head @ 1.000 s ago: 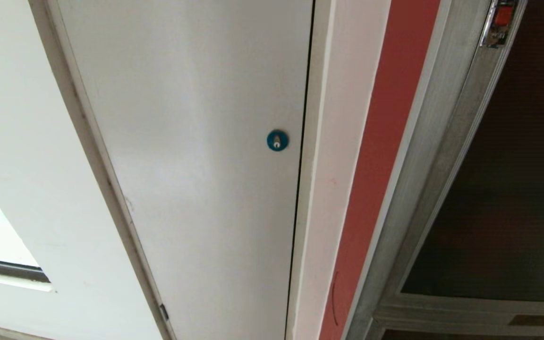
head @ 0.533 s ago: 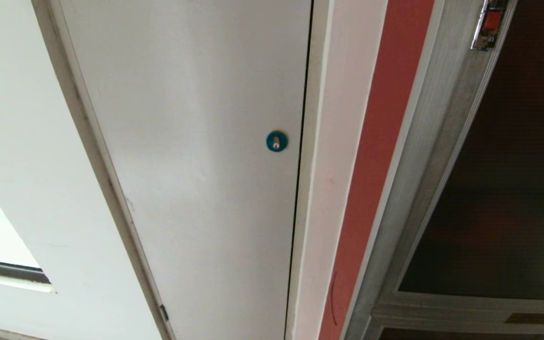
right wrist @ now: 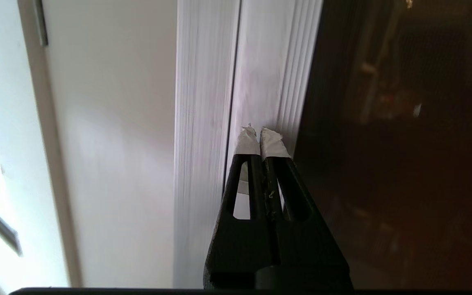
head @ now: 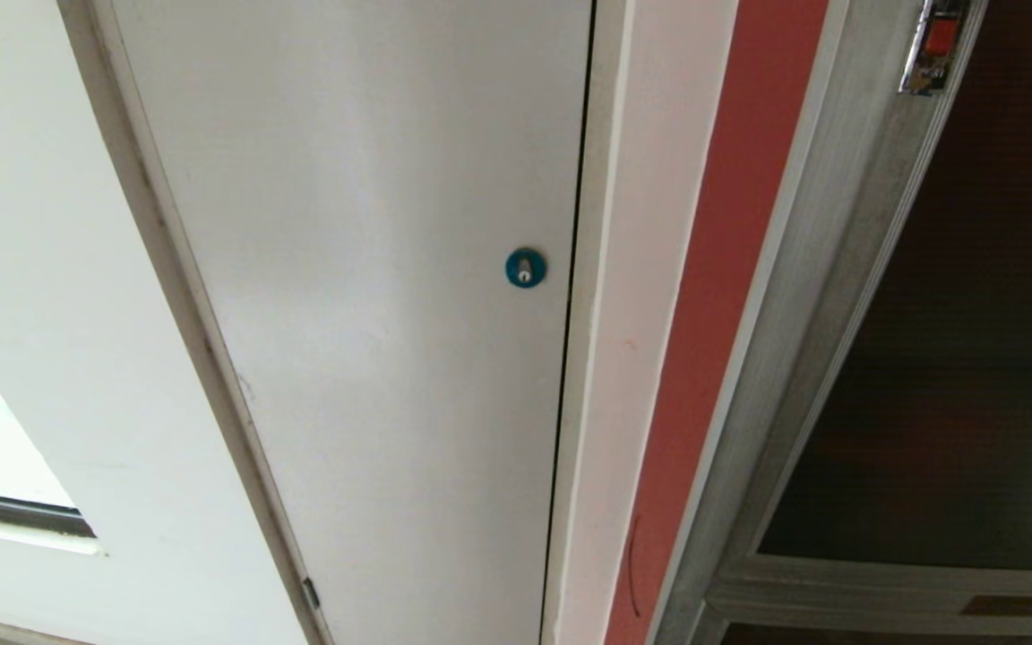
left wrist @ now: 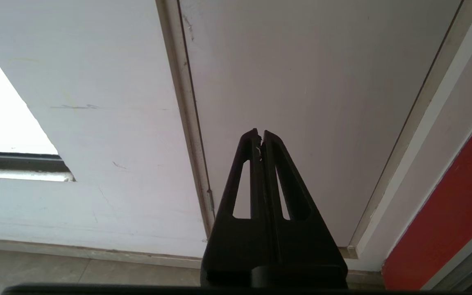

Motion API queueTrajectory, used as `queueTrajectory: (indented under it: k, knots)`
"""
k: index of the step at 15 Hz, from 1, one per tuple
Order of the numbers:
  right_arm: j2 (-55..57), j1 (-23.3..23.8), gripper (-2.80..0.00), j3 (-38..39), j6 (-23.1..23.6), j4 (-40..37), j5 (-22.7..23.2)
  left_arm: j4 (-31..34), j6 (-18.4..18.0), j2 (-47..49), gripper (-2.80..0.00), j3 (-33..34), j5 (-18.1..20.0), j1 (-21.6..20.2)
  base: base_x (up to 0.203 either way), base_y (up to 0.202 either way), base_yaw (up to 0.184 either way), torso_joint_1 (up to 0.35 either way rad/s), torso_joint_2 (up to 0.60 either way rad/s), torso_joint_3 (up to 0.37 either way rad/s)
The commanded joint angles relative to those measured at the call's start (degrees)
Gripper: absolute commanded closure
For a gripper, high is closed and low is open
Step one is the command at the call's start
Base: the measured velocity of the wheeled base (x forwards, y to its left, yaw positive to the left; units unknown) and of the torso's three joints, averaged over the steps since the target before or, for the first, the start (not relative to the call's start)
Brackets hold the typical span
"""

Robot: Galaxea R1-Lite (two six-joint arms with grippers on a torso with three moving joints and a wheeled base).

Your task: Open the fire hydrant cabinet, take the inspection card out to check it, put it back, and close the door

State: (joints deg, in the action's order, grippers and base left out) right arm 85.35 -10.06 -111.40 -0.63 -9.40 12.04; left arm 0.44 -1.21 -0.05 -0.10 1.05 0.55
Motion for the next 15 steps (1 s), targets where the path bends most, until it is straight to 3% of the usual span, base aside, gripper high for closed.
queueTrajectory:
  k: [1, 5, 8, 11, 15]
  knots:
    - [-2.5, -0.9, 0.00, 1.1, 0.0, -0.6, 0.5, 0.0, 0.0, 0.0, 0.00, 0.0, 0.0, 0.0, 0.000, 0.000, 0.000, 0.000, 0.00, 0.000]
    - [-8.1, -3.7, 0.00, 6.9, 0.2, -2.8, 1.7, 0.0, 0.0, 0.0, 0.00, 0.0, 0.0, 0.0, 0.000, 0.000, 0.000, 0.000, 0.00, 0.000]
    - [-10.8, -3.8, 0.00, 7.8, -0.2, -9.9, 8.0, 0.0, 0.0, 0.0, 0.00, 0.0, 0.0, 0.0, 0.000, 0.000, 0.000, 0.000, 0.00, 0.000]
    - [-10.7, -3.7, 0.00, 7.4, -2.9, -11.3, 9.9, 0.0, 0.0, 0.0, 0.00, 0.0, 0.0, 0.0, 0.000, 0.000, 0.000, 0.000, 0.00, 0.000]
    - [-9.5, -3.4, 0.00, 7.5, -3.1, -11.7, 9.7, 0.0, 0.0, 0.0, 0.00, 0.0, 0.0, 0.0, 0.000, 0.000, 0.000, 0.000, 0.00, 0.000]
